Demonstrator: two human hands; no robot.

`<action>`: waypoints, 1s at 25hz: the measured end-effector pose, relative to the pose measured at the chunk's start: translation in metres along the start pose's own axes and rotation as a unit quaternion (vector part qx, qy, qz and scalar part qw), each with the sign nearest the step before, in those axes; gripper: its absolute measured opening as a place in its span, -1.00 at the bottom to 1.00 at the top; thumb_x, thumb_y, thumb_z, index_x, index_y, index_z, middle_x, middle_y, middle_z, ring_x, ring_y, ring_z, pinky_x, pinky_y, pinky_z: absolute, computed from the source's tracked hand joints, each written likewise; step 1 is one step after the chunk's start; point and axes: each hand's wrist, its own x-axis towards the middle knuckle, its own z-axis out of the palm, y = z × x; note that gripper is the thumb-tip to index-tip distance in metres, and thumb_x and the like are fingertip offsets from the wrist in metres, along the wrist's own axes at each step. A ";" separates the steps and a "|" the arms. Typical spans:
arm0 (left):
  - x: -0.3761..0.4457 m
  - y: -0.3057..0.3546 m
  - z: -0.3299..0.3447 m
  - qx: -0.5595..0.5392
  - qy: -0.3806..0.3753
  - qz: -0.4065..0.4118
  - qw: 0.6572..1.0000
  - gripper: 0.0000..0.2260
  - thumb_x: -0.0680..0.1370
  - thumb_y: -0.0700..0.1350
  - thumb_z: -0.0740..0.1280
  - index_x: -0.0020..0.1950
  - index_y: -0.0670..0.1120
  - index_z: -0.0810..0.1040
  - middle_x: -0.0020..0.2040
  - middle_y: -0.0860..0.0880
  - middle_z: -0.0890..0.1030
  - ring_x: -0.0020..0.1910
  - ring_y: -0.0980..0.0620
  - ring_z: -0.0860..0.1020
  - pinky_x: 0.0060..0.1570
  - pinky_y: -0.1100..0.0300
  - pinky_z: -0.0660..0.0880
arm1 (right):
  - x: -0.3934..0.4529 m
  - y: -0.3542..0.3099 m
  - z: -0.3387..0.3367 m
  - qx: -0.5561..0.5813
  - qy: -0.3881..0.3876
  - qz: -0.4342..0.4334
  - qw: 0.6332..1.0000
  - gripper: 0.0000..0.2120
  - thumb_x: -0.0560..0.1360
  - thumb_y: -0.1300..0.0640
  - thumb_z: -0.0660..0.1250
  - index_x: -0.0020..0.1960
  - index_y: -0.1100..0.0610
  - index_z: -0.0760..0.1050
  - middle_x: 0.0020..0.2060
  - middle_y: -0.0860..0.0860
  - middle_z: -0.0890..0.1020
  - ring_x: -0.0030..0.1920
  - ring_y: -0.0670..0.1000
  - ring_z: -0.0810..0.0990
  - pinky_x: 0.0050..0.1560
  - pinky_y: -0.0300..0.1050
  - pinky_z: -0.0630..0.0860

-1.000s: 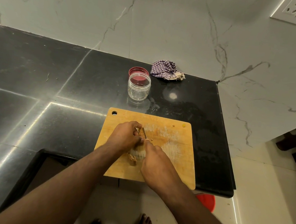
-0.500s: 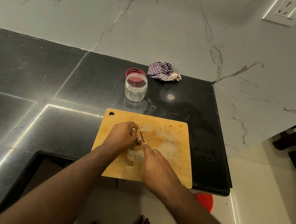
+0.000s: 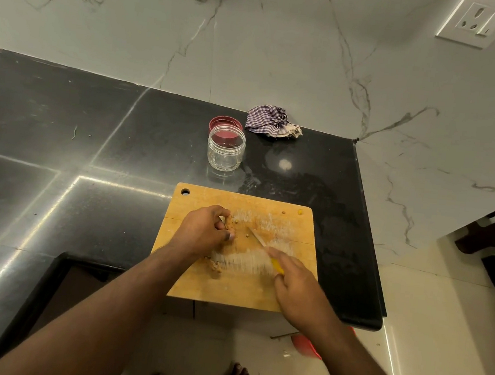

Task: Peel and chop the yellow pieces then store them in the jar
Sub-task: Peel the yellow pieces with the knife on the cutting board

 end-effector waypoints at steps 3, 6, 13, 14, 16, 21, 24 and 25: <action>0.000 -0.002 -0.002 0.001 -0.006 0.004 1.000 -0.52 0.49 -0.04 0.50 0.39 0.02 0.50 -0.12 0.08 0.60 -0.13 0.13 0.57 -0.18 0.22 0.53 | 0.010 0.010 -0.006 0.019 0.040 -0.006 0.999 -0.56 0.65 0.11 0.17 0.48 -0.20 0.29 0.24 -0.17 0.44 0.11 -0.22 0.42 0.14 -0.27 0.42; 0.000 -0.005 -0.007 -0.009 0.002 -0.004 1.000 -0.53 0.48 -0.07 0.49 0.38 0.01 0.49 -0.14 0.05 0.60 -0.14 0.10 0.57 -0.13 0.09 0.55 | 0.014 0.003 -0.001 0.010 0.032 -0.054 0.998 -0.63 0.63 0.04 0.21 0.40 -0.24 0.39 0.04 -0.21 0.42 0.00 -0.17 0.47 -0.01 -0.19 0.51; 0.003 -0.006 -0.009 0.000 -0.005 -0.008 1.000 -0.53 0.50 -0.13 0.45 0.40 0.01 0.47 -0.15 0.01 0.59 -0.17 0.05 0.57 -0.25 0.18 0.49 | 0.046 0.008 -0.022 -0.117 0.086 -0.030 0.989 -0.64 0.58 0.22 0.25 0.29 -0.12 0.53 0.13 -0.21 0.50 0.00 -0.09 0.56 0.01 -0.11 0.57; 0.003 -0.005 -0.009 0.001 -0.007 -0.006 1.000 -0.53 0.51 -0.13 0.44 0.40 0.01 0.47 -0.15 0.02 0.59 -0.17 0.06 0.57 -0.27 0.21 0.47 | 0.047 0.008 -0.024 -0.111 0.090 -0.035 0.989 -0.64 0.58 0.22 0.26 0.28 -0.11 0.54 0.13 -0.21 0.51 0.01 -0.09 0.56 0.01 -0.12 0.56; 0.003 -0.006 -0.009 -0.002 -0.008 -0.006 1.000 -0.55 0.51 -0.14 0.44 0.40 0.01 0.48 -0.16 0.02 0.58 -0.18 0.07 0.56 -0.29 0.24 0.45 | 0.043 0.002 -0.021 -0.095 0.045 -0.076 0.992 -0.66 0.57 0.21 0.27 0.26 -0.10 0.56 0.13 -0.22 0.52 0.04 -0.13 0.54 0.04 -0.18 0.54; 0.003 -0.006 -0.008 -0.005 -0.004 -0.004 1.000 -0.54 0.51 -0.14 0.44 0.40 0.00 0.48 -0.18 0.03 0.58 -0.21 0.09 0.54 -0.30 0.25 0.44 | 0.047 0.009 -0.020 -0.119 0.081 -0.040 0.989 -0.64 0.57 0.23 0.25 0.29 -0.09 0.55 0.15 -0.17 0.54 0.05 -0.08 0.57 0.06 -0.13 0.56; 0.003 -0.006 -0.009 0.002 -0.005 -0.002 1.000 -0.54 0.51 -0.14 0.44 0.40 0.00 0.48 -0.17 0.03 0.57 -0.22 0.09 0.53 -0.33 0.30 0.41 | 0.044 0.009 -0.024 -0.084 0.081 -0.055 0.992 -0.68 0.58 0.20 0.28 0.26 -0.10 0.56 0.12 -0.20 0.55 0.04 -0.13 0.56 0.05 -0.17 0.55; 0.003 -0.006 -0.009 0.002 -0.005 -0.002 1.000 -0.55 0.51 -0.14 0.44 0.40 0.00 0.49 -0.17 0.02 0.57 -0.22 0.09 0.53 -0.32 0.29 0.41 | 0.038 0.008 -0.023 -0.070 0.054 -0.076 0.993 -0.70 0.58 0.17 0.30 0.24 -0.11 0.57 0.12 -0.21 0.54 0.05 -0.16 0.54 0.07 -0.20 0.53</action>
